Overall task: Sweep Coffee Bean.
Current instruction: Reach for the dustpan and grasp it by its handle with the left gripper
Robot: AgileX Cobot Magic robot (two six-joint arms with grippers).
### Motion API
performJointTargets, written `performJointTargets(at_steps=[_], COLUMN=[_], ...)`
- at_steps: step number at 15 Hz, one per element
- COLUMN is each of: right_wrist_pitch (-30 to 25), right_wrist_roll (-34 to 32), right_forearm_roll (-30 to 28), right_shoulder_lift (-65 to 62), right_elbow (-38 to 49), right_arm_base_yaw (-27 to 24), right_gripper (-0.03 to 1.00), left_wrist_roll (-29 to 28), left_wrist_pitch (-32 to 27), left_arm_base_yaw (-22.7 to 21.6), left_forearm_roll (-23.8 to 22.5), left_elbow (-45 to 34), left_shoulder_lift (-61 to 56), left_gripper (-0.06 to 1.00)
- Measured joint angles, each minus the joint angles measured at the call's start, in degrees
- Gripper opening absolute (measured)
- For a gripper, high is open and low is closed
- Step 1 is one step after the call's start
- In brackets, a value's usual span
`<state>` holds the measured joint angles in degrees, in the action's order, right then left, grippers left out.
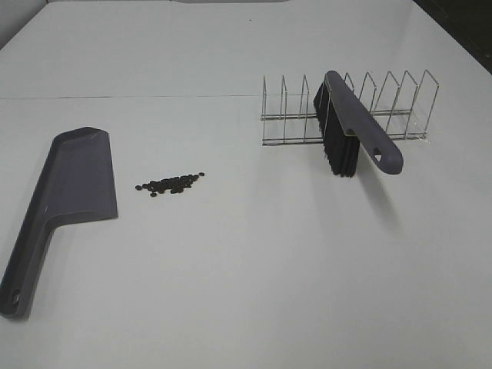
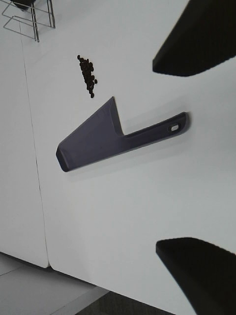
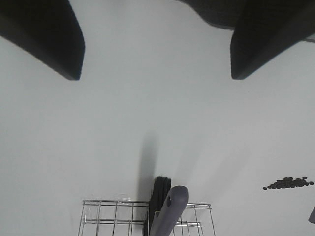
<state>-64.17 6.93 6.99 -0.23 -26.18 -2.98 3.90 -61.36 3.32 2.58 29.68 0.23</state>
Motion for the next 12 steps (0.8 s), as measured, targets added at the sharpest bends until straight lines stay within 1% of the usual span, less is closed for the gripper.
performJointTargets(at_steps=[1,2,7,8,12], right_wrist_pitch=[0.0,0.0,0.0,0.0,0.0], right_wrist_roll=[0.0,-0.1,-0.1,-0.1,-0.1], right_forearm_roll=[0.0,0.0,0.0,0.0,0.0], right_shoulder_lift=[0.0,0.0,0.0,0.0,0.0], right_elbow=[0.0,0.0,0.0,0.0,0.0], right_arm_base_yaw=[0.0,0.0,0.0,0.0,0.0], right_gripper=[0.76,0.76,0.76,0.76,0.76], left_wrist_roll=[-2.8,-3.9,-5.6,-5.8,-6.2], left_wrist_pitch=[0.0,0.0,-0.1,-0.1,0.2], left_arm_base_yaw=[0.0,0.0,0.0,0.0,0.0], left_forearm_roll=[-2.1,-2.9,-3.4,-3.8,-3.8], left_elbow=[0.0,0.0,-0.1,-0.1,0.4], left_shoulder_lift=[3.7,6.4,17.9,23.7,33.9], left_gripper=[0.82,0.82,0.82,0.81,0.81])
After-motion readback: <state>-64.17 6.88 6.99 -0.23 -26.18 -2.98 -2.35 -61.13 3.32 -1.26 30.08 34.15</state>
